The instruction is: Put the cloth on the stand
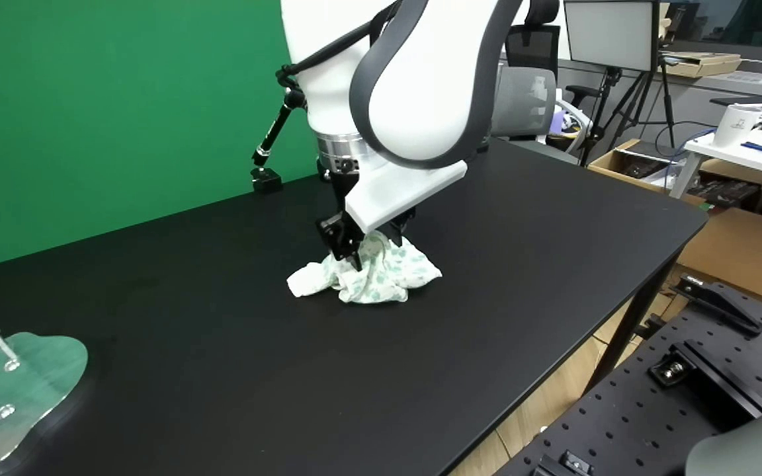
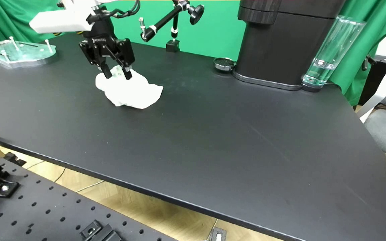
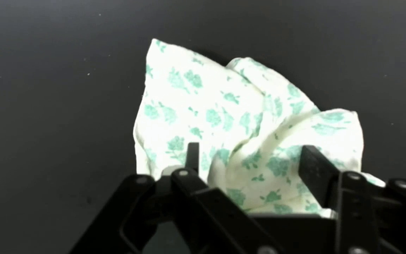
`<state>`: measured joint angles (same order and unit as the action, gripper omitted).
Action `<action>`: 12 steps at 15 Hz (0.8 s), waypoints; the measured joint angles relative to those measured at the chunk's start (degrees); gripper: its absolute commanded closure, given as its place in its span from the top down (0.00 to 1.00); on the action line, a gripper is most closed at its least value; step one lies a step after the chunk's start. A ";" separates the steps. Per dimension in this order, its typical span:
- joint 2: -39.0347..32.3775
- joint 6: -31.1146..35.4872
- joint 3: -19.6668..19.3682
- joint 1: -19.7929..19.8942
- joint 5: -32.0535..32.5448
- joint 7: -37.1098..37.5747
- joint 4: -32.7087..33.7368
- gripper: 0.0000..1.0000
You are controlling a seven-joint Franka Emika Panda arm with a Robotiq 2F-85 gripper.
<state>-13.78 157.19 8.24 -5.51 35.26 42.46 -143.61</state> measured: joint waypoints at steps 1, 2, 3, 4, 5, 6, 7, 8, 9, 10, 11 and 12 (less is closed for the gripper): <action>-0.44 0.11 0.31 0.11 -0.92 -1.20 0.18 0.38; -0.68 0.17 0.57 0.17 -1.71 -2.25 0.28 0.31; -0.74 0.19 0.82 0.22 -2.33 -3.09 0.31 0.24; -0.73 0.19 1.06 0.25 -2.95 -3.89 0.32 0.17; -0.67 0.19 1.24 0.25 -3.33 -4.45 0.33 0.11; -0.56 0.18 1.42 0.25 -3.76 -4.92 0.33 0.04; -0.36 0.12 1.60 0.25 -3.96 -5.28 0.33 0.01; -0.02 -0.07 1.77 0.25 -4.06 -5.40 0.33 0.00; 0.49 -0.28 1.91 0.23 -4.35 -5.41 0.33 0.00; 1.13 -0.38 2.09 0.23 -5.14 -5.43 0.33 0.00; 1.96 -0.59 2.38 0.23 -6.53 -5.39 0.33 0.00; 2.99 -1.39 2.76 0.20 -8.30 -5.37 0.36 0.00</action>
<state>-10.79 155.79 11.00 -5.31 26.96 37.09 -143.25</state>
